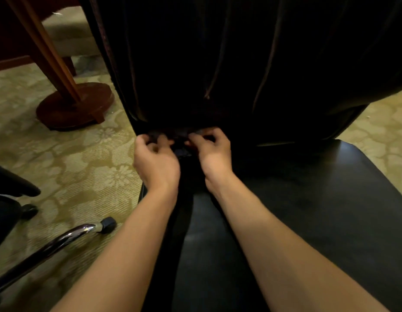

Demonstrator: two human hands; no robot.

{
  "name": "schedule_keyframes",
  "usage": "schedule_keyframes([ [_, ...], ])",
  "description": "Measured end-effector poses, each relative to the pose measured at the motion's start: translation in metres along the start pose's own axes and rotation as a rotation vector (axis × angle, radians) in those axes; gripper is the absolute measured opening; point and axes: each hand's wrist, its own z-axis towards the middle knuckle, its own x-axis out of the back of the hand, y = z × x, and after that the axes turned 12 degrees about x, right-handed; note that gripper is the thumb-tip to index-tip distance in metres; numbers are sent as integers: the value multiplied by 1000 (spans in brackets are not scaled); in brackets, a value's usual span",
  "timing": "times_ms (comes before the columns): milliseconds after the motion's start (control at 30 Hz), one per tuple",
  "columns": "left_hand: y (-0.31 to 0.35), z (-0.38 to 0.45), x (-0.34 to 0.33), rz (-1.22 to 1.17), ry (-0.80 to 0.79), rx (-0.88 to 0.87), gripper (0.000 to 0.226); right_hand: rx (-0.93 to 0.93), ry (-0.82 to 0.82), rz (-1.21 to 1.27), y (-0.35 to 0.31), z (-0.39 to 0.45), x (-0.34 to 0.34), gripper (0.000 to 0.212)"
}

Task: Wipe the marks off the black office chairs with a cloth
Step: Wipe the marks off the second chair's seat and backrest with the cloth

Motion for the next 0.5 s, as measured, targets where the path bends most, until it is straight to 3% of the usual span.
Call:
schedule_keyframes([
  [133,1,-10,0,140,47,-52,14,86,-81,-107,10,-6,19,9],
  [200,8,-18,-11,343,46,-86,22,86,-21,-100,7,-2,25,11],
  [300,8,-39,-27,672,-16,-272,23,145,-23,-229,1,4,47,6],
  [400,-1,-51,-40,759,-55,-387,21,204,-43,-216,1,4,70,7],
  [500,0,-58,-54,738,-93,-359,23,140,74,-37,6,10,79,14],
])
